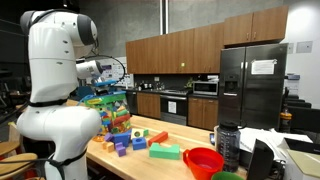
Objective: Pick up an orange triangular block from the clear block bag and put it on the table
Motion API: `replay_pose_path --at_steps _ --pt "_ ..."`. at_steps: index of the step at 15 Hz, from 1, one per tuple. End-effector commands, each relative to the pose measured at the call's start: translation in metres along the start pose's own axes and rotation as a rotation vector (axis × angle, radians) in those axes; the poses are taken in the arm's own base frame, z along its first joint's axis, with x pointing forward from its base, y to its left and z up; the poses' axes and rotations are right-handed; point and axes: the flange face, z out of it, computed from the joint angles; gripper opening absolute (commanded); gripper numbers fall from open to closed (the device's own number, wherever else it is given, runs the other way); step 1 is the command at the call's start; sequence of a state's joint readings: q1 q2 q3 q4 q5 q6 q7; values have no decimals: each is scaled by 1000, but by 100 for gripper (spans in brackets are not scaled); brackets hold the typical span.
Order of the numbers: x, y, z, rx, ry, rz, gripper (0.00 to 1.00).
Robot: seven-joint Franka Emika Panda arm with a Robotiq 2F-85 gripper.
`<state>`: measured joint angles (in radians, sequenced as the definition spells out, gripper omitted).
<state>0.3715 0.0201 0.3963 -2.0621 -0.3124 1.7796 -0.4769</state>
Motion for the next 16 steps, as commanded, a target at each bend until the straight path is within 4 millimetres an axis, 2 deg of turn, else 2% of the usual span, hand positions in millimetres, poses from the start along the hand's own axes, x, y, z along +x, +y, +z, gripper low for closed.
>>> replay_pose_path --at_steps 1,7,16 --pt "-5 -9 0 -58 -9 35 100" --pt "-1 -9 14 -176 -49 67 100" --pt "9 -16 25 -189 -29 111 100"
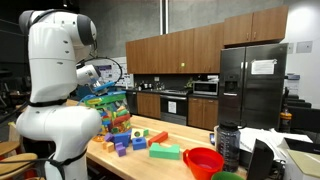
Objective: Pick up an orange triangular block from the clear block bag and put it on the table
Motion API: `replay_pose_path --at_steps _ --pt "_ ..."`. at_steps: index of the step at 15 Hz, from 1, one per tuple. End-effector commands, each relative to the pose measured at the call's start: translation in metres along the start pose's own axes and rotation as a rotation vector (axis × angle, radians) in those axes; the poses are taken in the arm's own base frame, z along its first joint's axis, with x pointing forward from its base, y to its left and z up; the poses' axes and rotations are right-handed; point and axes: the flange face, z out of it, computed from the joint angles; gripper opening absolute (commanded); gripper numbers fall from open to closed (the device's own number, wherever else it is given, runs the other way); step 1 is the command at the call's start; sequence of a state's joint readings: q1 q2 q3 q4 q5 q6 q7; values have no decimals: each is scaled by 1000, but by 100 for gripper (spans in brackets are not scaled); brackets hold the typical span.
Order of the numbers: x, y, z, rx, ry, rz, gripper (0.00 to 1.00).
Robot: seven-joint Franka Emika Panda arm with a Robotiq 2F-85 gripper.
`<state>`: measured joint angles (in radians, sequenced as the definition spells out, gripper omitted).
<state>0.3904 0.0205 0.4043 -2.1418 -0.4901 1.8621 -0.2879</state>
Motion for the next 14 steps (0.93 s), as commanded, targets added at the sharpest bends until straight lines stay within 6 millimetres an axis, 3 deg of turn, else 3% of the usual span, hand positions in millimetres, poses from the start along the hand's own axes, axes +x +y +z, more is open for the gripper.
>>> replay_pose_path --at_steps 1,5,8,9,10,14 --pt "3 -9 1 -25 24 24 100" --pt "7 -14 3 -26 40 23 100" --pt "8 -17 5 -22 44 11 94" --pt "8 -17 6 -21 43 8 72" --pt "7 -17 6 -20 43 4 72" --pt "5 -16 8 -17 36 -7 42"
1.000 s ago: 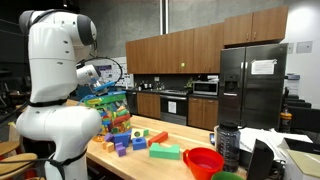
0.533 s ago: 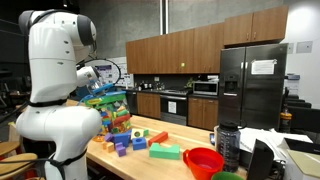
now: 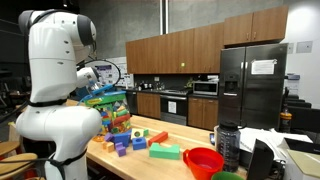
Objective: Pick up an orange triangular block from the clear block bag and put it on the table
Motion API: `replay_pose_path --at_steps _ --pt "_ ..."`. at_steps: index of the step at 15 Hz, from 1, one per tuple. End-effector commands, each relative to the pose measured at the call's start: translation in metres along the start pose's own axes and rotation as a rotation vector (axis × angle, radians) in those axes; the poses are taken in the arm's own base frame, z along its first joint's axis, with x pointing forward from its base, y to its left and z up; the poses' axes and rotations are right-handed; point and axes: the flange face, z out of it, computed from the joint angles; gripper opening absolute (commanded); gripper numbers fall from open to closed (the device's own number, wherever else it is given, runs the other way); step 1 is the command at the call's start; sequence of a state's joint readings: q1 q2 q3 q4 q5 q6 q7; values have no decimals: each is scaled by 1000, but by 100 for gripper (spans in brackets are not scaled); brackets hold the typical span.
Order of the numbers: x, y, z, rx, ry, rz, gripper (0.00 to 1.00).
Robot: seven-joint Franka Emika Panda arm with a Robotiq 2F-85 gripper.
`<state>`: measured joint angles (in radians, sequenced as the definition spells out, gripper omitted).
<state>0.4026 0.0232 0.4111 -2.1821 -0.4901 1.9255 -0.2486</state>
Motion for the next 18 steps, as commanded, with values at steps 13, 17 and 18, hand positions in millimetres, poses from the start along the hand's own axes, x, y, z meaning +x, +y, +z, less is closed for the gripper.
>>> replay_pose_path --at_steps 13,17,18 --pt "-22 41 -21 -10 28 -50 18" --pt "-42 83 -54 -15 82 -94 18" --pt "-47 94 -63 -23 94 -103 18"
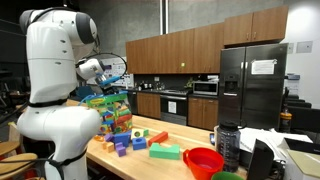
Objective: Pick up an orange triangular block from the clear block bag and put it on the table
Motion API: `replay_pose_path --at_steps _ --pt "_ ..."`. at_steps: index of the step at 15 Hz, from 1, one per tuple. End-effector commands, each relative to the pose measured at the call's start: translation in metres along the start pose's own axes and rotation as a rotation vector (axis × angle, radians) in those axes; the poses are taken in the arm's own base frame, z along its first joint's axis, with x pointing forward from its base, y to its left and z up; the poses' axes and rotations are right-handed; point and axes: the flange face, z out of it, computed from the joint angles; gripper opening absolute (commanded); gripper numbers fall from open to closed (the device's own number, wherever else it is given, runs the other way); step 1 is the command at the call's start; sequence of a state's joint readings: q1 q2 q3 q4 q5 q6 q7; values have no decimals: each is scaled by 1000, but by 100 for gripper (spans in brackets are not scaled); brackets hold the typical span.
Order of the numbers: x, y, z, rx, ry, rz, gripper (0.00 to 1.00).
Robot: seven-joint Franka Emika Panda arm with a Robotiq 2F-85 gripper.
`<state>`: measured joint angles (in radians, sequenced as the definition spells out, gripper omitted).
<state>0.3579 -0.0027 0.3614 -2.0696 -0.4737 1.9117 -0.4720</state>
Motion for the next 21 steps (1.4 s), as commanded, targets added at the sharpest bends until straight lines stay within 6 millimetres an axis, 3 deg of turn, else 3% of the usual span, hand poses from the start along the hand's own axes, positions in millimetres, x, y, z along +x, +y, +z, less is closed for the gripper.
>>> replay_pose_path --at_steps 1,6,14,18,21 --pt "-28 36 -38 -13 36 -40 18" --pt "-59 77 -77 -56 31 -80 18" --pt "-114 123 -130 -154 -52 -80 18" --pt "-149 126 -125 -200 -192 2 18" --pt "-171 111 -104 -164 -306 53 18"
